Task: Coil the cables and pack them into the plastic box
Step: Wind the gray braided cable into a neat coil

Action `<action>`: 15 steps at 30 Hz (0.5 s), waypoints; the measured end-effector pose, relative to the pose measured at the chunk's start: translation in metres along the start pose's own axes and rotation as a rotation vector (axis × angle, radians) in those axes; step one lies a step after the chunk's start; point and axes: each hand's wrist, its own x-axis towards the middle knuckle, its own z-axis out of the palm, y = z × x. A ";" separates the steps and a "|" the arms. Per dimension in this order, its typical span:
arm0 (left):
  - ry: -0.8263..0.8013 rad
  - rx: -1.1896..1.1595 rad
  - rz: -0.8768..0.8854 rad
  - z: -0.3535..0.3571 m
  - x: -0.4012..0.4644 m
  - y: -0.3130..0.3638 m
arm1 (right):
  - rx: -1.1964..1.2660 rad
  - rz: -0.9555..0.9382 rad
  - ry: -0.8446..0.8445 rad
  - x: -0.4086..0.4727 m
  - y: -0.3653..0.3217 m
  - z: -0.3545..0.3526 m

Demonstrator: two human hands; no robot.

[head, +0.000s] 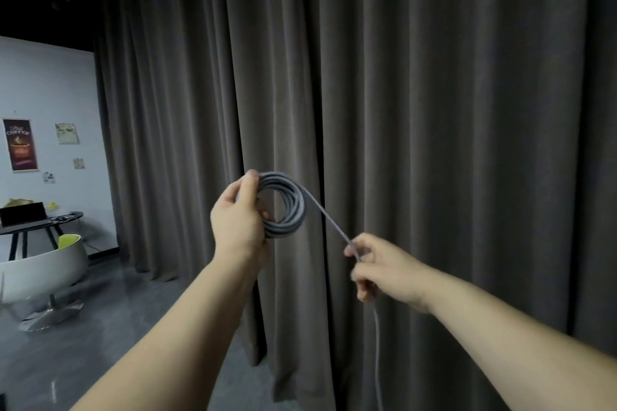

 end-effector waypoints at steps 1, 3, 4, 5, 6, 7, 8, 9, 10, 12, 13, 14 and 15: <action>0.037 0.010 0.007 -0.005 0.005 0.001 | 0.025 -0.015 0.103 0.001 0.005 -0.004; 0.093 0.047 0.026 -0.011 0.012 -0.001 | -0.049 -0.145 0.418 0.008 0.008 -0.014; 0.118 0.077 0.048 -0.013 0.015 -0.003 | -0.221 -0.253 0.553 0.011 0.004 -0.018; 0.139 0.119 0.078 -0.014 0.018 -0.005 | -0.491 -0.337 0.584 0.012 -0.001 -0.020; 0.150 0.176 0.118 -0.015 0.020 -0.007 | -0.798 -0.389 0.520 0.011 -0.009 -0.019; 0.147 0.250 0.162 -0.015 0.020 -0.008 | -1.080 -0.409 0.392 0.007 -0.020 -0.014; 0.127 0.338 0.209 -0.014 0.019 -0.008 | -1.265 -0.440 0.248 0.005 -0.030 -0.008; 0.095 0.427 0.250 -0.012 0.016 -0.007 | -1.334 -0.499 0.129 0.001 -0.044 -0.001; 0.052 0.499 0.284 -0.011 0.011 -0.008 | -1.328 -0.555 0.035 -0.002 -0.056 0.005; -0.031 0.573 0.317 -0.008 0.004 -0.011 | -1.133 -0.673 -0.044 -0.004 -0.077 0.012; -0.066 0.576 0.309 -0.006 0.001 -0.013 | -0.987 -0.711 -0.043 -0.003 -0.083 0.013; -0.103 0.562 0.283 -0.005 -0.003 -0.015 | -0.855 -0.719 -0.028 0.001 -0.085 0.012; -0.145 0.526 0.233 -0.004 -0.007 -0.017 | -0.733 -0.711 -0.005 0.005 -0.083 0.011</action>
